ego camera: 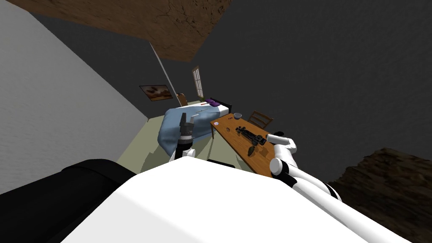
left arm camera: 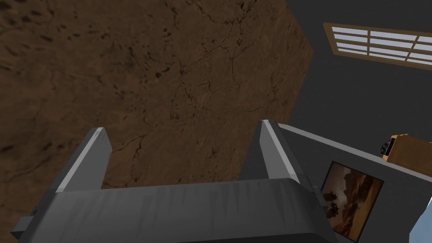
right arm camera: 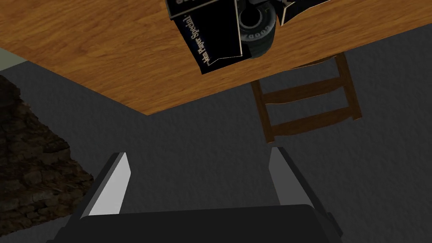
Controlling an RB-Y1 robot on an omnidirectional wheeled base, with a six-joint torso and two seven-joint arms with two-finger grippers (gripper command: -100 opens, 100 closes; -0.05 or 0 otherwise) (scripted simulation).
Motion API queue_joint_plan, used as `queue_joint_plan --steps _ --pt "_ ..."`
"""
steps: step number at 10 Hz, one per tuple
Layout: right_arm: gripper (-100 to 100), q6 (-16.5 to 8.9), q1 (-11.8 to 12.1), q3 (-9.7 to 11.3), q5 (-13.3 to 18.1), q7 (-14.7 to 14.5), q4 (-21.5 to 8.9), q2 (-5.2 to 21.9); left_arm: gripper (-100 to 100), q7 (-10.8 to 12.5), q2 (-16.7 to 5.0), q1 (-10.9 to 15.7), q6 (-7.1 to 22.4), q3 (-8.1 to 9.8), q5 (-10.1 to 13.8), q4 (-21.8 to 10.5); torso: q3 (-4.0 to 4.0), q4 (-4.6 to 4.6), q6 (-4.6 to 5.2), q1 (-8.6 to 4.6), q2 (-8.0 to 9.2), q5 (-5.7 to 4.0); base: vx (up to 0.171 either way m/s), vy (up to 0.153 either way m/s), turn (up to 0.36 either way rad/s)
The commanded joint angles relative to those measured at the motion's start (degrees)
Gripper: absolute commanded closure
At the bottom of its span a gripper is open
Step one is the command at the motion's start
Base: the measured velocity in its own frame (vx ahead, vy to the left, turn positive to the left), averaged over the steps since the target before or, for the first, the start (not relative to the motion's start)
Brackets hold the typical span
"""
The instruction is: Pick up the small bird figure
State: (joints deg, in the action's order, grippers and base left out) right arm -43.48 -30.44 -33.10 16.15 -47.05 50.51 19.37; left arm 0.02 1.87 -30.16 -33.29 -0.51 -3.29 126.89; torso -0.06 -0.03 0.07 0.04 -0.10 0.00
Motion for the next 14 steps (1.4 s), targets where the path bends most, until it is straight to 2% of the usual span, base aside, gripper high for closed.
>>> queue_joint_plan --steps 1,2,3,4,5,6,7,8,9,10,11,12,13,14 --pt "-100 -0.85 -0.88 -0.48 0.58 -0.63 -2.86 0.36 0 0.00 0.00 0.00 0.00 0.00 0.00 0.00 0.00 0.00 0.00 0.00 0.00 0.00 0.003 -0.005 0.128" --pt "-100 -3.15 -1.60 -1.43 1.52 -1.98 -5.77 0.41 0 0.00 0.00 -0.01 0.00 0.00 0.00 0.00 -0.01 0.00 0.05 -0.02 -0.01 0.00 0.007 -0.001 0.219" --pt "-100 -3.15 -1.60 -1.43 1.52 -1.98 -6.28 0.41 0 0.00 0.00 0.00 0.00 0.00 0.00 0.00 -0.01 -0.01 0.01 0.00 -0.02 0.00 0.007 -0.004 0.120" --pt "-100 -5.33 -2.16 -2.31 2.42 -3.24 -8.50 0.41 0 0.00 0.00 -0.01 0.00 0.01 0.00 0.00 -0.01 -0.01 0.06 -0.03 -0.02 0.00 0.008 0.000 0.203" --pt "-100 -5.33 -2.16 -2.31 2.42 -3.24 -9.15 0.41 0 0.00 0.00 0.00 0.00 0.00 0.00 0.00 -0.02 -0.01 0.01 0.00 -0.03 0.00 0.009 -0.003 0.095" --pt "-100 -7.38 -2.58 -3.12 3.28 -4.40 -10.96 0.36 0 0.00 0.00 -0.01 0.00 0.01 0.00 0.00 -0.01 -0.01 0.08 -0.01 -0.02 0.00 0.009 0.002 0.175" --pt "-100 -7.38 -2.58 -3.12 3.28 -4.40 -11.89 0.36 0 0.00 0.00 0.00 0.00 0.00 0.00 0.00 -0.02 -0.01 0.02 0.00 -0.04 0.00 0.009 -0.001 0.105" --pt "-100 -9.28 -2.84 -3.85 4.09 -5.45 -14.07 0.26 0 0.00 0.00 -0.01 0.00 0.01 0.00 0.00 -0.01 -0.01 0.07 0.00 -0.02 0.00 0.012 0.001 0.169" --pt "-100 -9.28 -2.84 -3.85 4.09 -5.45 -14.46 0.26 0 0.00 0.00 -0.01 0.00 0.00 0.00 0.00 -0.02 -0.01 0.04 0.00 -0.03 0.00 0.010 -0.002 0.079" --pt "-100 -11.02 -2.96 -4.51 4.84 -6.40 -15.96 0.12 0 0.00 0.00 -0.01 0.00 0.01 0.00 0.00 -0.02 -0.01 0.07 0.00 -0.03 0.01 0.011 0.001 0.151" --pt "-100 -11.02 -2.96 -4.51 4.84 -6.40 -15.48 0.12 0 0.00 0.00 -0.01 0.00 0.00 0.00 0.00 -0.01 -0.01 0.05 0.00 -0.02 0.00 0.008 -0.002 0.081" --pt "-100 -11.02 -2.96 -4.51 4.84 -6.40 -16.70 0.12 0 0.00 0.00 -0.01 0.00 0.01 0.00 0.00 -0.01 0.00 0.08 -0.01 -0.02 0.01 0.004 -0.003 -0.010" --pt "-100 -12.57 -2.95 -5.09 5.52 -7.23 -18.39 -0.07 0 0.00 0.00 -0.01 0.00 0.01 0.00 0.00 0.00 0.00 0.09 -0.02 0.00 0.01 0.006 -0.002 0.104" --pt "-100 -12.57 -2.95 -5.09 5.52 -7.23 -19.01 -0.07 0 0.00 0.00 -0.01 0.00 0.01 0.00 0.00 -0.01 0.00 0.05 -0.01 -0.01 0.00 0.008 -0.003 0.094"
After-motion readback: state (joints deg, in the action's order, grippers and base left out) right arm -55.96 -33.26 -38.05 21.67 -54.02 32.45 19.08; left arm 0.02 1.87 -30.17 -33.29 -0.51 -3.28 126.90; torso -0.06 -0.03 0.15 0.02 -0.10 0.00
